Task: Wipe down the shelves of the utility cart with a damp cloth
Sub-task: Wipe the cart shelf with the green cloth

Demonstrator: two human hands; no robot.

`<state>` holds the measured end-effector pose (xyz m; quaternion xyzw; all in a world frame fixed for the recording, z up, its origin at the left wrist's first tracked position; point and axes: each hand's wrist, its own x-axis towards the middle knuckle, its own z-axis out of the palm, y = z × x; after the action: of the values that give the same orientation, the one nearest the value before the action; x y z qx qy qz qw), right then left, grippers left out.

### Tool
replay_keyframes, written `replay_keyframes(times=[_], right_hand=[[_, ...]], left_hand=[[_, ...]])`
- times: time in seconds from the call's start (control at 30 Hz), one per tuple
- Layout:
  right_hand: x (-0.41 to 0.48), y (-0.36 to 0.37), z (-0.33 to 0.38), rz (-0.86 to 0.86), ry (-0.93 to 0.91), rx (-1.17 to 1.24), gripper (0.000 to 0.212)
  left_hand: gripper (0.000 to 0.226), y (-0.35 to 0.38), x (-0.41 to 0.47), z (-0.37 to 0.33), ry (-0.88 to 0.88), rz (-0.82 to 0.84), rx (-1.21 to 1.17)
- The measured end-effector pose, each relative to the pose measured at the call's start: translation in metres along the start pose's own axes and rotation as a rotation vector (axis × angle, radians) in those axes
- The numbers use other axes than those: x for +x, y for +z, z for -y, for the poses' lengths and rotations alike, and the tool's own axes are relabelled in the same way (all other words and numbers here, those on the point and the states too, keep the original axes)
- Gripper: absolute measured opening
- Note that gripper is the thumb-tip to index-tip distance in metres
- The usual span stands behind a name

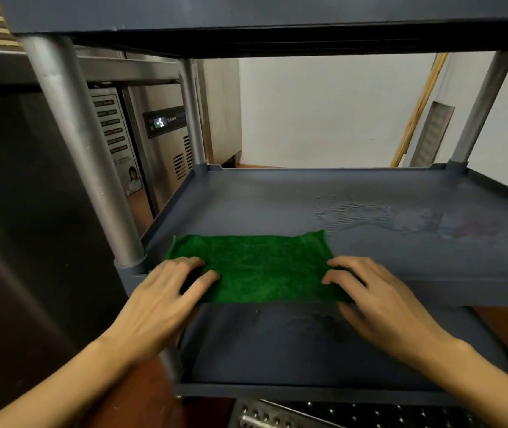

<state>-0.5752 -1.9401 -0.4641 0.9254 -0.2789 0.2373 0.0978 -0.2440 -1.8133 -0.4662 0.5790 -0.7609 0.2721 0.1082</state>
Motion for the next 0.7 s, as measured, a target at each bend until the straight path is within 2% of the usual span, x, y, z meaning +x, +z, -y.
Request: replay_keyframes(times=[0.17, 0.33, 0.47, 0.6, 0.7], right_hand=[[-0.005, -0.002, -0.006, -0.134, -0.019, 0.108, 0.026], [0.002, -0.013, -0.007, -0.158, 0.058, 0.249, 0.023], [0.012, -0.029, 0.001, -0.168, 0.072, 0.316, 0.022], [0.013, -0.047, 0.004, -0.174, 0.067, 0.325, 0.017], [0.012, -0.058, 0.004, -0.159, 0.087, 0.343, 0.019]], left_hand=[[0.043, -0.012, -0.011, 0.005, 0.027, -0.034, -0.008], [0.046, -0.024, -0.014, 0.009, -0.099, -0.050, -0.064], [0.057, -0.037, -0.013, 0.010, -0.196, -0.027, -0.126], [0.034, -0.053, -0.009, 0.010, -0.169, -0.086, -0.131], [0.036, -0.070, -0.005, 0.006, -0.148, -0.101, -0.140]])
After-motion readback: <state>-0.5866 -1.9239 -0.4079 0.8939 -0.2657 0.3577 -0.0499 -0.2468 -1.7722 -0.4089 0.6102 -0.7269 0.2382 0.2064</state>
